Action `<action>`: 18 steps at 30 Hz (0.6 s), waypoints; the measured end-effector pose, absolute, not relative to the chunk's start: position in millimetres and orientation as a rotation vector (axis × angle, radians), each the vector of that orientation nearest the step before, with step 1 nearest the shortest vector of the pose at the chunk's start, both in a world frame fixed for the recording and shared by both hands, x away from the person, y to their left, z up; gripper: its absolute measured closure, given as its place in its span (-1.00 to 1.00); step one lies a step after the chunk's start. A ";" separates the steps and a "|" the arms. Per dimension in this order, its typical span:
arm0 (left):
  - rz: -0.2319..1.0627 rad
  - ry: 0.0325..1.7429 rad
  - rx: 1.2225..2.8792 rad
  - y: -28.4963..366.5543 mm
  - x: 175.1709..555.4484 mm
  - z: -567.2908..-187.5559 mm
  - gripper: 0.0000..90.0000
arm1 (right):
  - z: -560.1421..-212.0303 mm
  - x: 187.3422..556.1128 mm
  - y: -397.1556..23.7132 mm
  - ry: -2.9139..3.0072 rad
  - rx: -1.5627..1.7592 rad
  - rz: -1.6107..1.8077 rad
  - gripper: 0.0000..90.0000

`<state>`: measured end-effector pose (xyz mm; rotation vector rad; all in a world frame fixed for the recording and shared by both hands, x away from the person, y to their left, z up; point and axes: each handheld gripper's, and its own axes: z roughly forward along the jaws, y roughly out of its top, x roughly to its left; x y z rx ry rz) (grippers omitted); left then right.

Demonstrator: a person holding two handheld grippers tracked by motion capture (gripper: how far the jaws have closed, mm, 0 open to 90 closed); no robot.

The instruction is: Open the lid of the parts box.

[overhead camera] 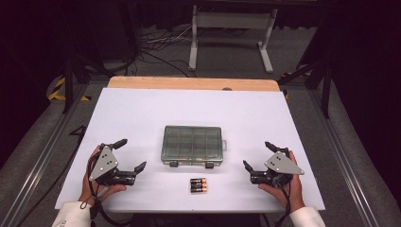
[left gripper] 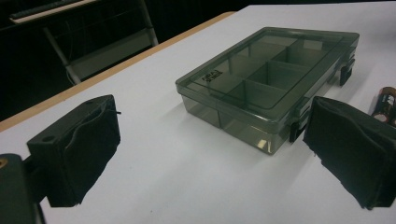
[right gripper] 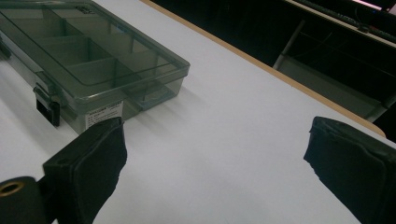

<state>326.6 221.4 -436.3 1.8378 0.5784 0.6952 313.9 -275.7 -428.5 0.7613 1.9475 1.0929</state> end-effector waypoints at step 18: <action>0.629 0.598 1.963 213.9 332.4 -444.5 -0.70 | -431.5 323.2 -260.6 2.059 0.736 1.062 -0.77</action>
